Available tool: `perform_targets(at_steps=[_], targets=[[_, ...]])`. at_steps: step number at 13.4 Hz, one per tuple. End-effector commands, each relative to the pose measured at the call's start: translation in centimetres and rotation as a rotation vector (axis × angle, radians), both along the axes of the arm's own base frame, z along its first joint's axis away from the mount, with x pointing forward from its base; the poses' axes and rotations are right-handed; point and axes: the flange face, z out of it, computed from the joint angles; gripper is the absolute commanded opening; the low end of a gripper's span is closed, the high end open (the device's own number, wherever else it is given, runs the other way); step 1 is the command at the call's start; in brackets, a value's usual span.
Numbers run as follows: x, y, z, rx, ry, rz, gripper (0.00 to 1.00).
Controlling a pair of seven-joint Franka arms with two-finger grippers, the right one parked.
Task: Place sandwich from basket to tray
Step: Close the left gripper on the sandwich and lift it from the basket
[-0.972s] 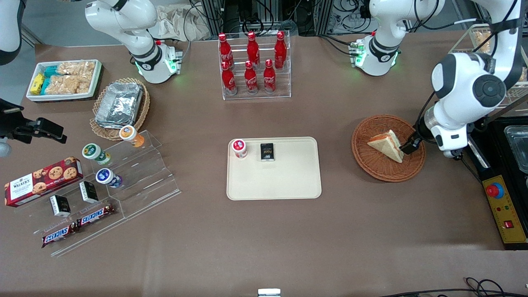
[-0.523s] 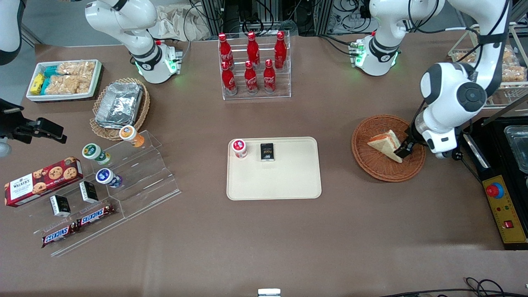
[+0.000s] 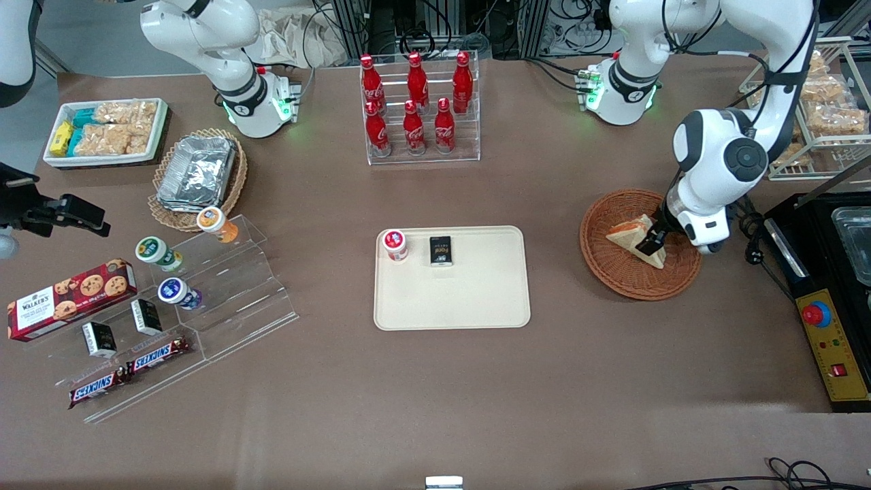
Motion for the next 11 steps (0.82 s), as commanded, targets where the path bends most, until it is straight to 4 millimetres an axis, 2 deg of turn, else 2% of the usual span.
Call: perform_targets(at_steps=[1,2,3,4,5,8,11], targets=[[-0.7,-1.5,-1.6,-0.003,-0.050,0.009,0.76],[-0.7,-1.6,-1.5,-0.003,-0.050,0.019,0.35],[-0.8,-1.8,-1.6,-0.002,-0.048,0.011,0.00],[-0.8,-3.2,-1.6,-0.003,-0.050,-0.022,0.00],[-0.6,-3.6,-1.1,-0.006,-0.062,-0.018,0.00],[0.2,-3.4,0.9,-0.008,-0.100,-0.026,0.00],[1.1,-3.5,4.1,0.002,-0.094,-0.078,0.00]])
